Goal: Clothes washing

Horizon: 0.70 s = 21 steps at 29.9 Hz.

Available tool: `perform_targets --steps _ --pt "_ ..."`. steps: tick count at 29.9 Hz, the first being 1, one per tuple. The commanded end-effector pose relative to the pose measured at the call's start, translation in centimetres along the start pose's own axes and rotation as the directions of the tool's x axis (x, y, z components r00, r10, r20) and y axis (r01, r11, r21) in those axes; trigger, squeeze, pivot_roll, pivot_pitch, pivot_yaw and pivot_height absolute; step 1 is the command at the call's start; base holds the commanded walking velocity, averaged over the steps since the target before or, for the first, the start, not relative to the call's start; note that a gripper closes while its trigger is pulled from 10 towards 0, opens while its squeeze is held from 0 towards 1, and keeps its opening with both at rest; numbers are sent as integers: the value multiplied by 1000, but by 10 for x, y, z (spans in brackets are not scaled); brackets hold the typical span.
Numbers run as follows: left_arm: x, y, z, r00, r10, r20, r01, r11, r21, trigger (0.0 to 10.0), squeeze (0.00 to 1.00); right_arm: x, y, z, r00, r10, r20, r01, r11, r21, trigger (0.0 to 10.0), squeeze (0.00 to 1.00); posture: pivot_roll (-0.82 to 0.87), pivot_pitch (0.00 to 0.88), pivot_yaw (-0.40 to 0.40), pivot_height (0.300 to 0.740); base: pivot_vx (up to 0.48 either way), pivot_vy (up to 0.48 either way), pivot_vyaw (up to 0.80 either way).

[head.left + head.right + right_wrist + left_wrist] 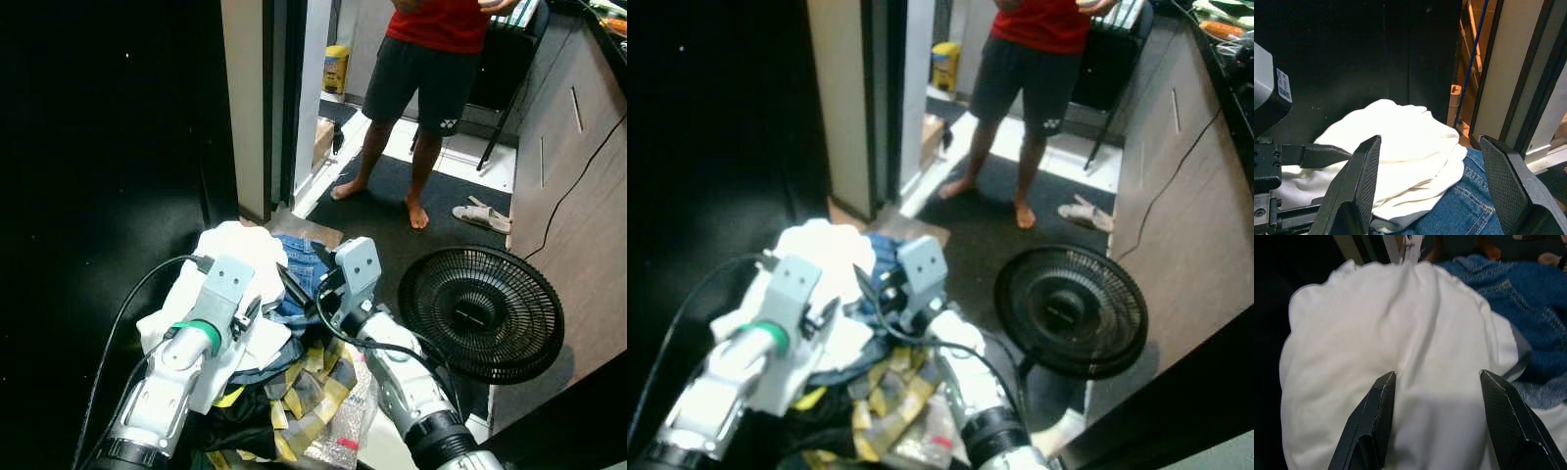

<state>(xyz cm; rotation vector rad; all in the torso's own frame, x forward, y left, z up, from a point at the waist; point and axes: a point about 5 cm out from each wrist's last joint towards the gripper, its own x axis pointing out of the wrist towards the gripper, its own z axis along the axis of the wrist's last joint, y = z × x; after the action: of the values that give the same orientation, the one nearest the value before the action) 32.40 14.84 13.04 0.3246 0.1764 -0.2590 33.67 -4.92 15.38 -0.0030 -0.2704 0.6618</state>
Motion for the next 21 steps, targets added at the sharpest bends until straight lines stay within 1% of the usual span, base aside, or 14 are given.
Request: perform_targets --steps 1,3,4,6,7,9,10,11,12,13,14,15,21 --pt "-1 2 -15 996 15 -86 -15 1000 -1 10000 0 -4 0 -6 1000 -4 -19 4 1000 3 10000 0 64 90 4 740 0 0 0" --pt "-1 2 -15 996 15 -86 -15 1000 -1 10000 0 -4 0 -6 1000 -4 -19 4 1000 3 10000 0 64 90 4 740 0 0 0" --pt "-2 4 -18 994 27 -109 -27 1000 0 10000 0 -4 0 -6 1000 -5 -18 5 1000 3 10000 0 64 90 5 740 0 0 0" --pt "-2 4 -18 994 27 -109 -27 1000 0 10000 0 -4 0 -6 1000 -5 -18 5 1000 3 10000 0 64 90 5 740 0 0 0" --pt "-2 6 -18 993 42 -112 -43 999 -2 10000 0 -4 0 -6 1000 -6 -16 6 1000 3 10000 0 64 91 5 740 0 0 0" --pt "-3 11 -19 990 89 -112 -87 996 17 10000 0 -3 0 -5 1000 -6 -13 6 1000 3 10000 0 65 91 5 740 0 0 0" --pt "-3 13 -19 989 103 -110 -100 995 27 8314 0 -3 0 -5 1000 -6 -13 6 1000 3 10000 0 64 92 5 740 0 0 0" --pt "-3 13 -19 989 103 -110 -100 995 27 8314 0 -3 0 -5 1000 -6 -13 6 1000 3 10000 0 64 92 5 740 0 0 0" --pt "-3 15 -21 987 113 -116 -109 993 41 7059 0 -3 0 -5 1000 -6 -12 6 1000 3 10000 0 64 92 6 740 0 0 0" --pt "-5 16 -22 984 128 -123 -121 991 57 3137 0 -4 0 -5 1000 -8 -11 8 1000 3 10000 0 63 94 7 740 0 0 0" --pt "-5 16 -22 984 128 -123 -121 991 57 3137 0 -4 0 -5 1000 -8 -11 8 1000 3 10000 0 63 94 7 740 0 0 0" --pt "-6 17 -25 983 128 -132 -120 990 69 0 0 -4 0 -5 1000 -10 -11 10 1000 4 10000 0 63 94 7 740 0 0 0" --pt "-9 16 -27 982 123 -146 -114 991 69 0 0 -5 -1 -6 1000 -14 -11 14 1000 6 10000 0 63 96 6 740 0 0 0"
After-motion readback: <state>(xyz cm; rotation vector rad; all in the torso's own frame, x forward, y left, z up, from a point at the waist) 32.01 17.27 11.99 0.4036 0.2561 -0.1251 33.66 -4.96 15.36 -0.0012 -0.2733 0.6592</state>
